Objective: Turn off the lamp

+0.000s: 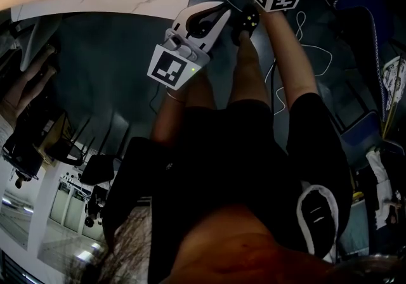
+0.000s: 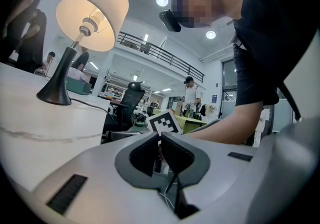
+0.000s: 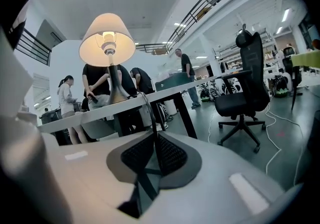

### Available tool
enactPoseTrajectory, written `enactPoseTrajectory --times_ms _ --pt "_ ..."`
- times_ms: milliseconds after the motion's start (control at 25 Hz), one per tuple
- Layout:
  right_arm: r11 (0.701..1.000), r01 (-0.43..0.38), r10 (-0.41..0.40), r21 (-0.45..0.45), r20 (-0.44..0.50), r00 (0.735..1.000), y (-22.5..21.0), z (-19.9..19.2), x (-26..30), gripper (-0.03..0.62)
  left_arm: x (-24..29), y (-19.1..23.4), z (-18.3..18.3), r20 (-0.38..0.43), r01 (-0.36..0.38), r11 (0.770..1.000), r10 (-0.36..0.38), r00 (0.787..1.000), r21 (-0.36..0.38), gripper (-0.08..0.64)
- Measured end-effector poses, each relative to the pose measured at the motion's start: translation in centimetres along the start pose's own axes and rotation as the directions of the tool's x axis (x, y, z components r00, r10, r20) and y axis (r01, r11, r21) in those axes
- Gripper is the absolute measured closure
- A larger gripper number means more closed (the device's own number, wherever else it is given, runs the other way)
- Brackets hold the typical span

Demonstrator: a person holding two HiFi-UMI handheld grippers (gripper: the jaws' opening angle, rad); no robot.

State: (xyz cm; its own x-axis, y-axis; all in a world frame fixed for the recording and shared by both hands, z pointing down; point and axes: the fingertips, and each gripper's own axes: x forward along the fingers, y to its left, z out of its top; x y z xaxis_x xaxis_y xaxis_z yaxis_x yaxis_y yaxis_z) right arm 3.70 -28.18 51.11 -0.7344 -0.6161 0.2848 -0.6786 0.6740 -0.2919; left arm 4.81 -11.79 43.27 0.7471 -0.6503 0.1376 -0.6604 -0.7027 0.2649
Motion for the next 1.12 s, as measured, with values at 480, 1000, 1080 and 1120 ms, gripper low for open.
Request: enactPoseTrajectory --times_ms 480,1000,1080,1120 --pt "0.989 -0.146 0.146 0.015 0.009 0.989 1.6 2.5 -2.9 0.580 1.9 0.4 -1.8 -0.061 -0.066 0.997 0.068 0.996 0.042 0.552" --pt "0.951 -0.307 0.306 0.045 0.014 0.952 3.7 7.1 -5.6 0.580 5.6 2.8 -1.3 -0.064 -0.170 0.983 0.174 0.983 0.068 0.551" --pt "0.948 -0.314 0.314 0.055 0.012 0.949 3.7 7.1 -5.6 0.580 6.0 3.3 -1.1 -0.052 -0.190 0.981 0.192 0.980 0.040 0.528" --pt "0.946 -0.317 0.317 0.064 0.014 0.948 3.7 7.1 -5.6 0.580 6.2 3.5 -1.1 -0.044 -0.203 0.979 0.204 0.978 0.020 0.472"
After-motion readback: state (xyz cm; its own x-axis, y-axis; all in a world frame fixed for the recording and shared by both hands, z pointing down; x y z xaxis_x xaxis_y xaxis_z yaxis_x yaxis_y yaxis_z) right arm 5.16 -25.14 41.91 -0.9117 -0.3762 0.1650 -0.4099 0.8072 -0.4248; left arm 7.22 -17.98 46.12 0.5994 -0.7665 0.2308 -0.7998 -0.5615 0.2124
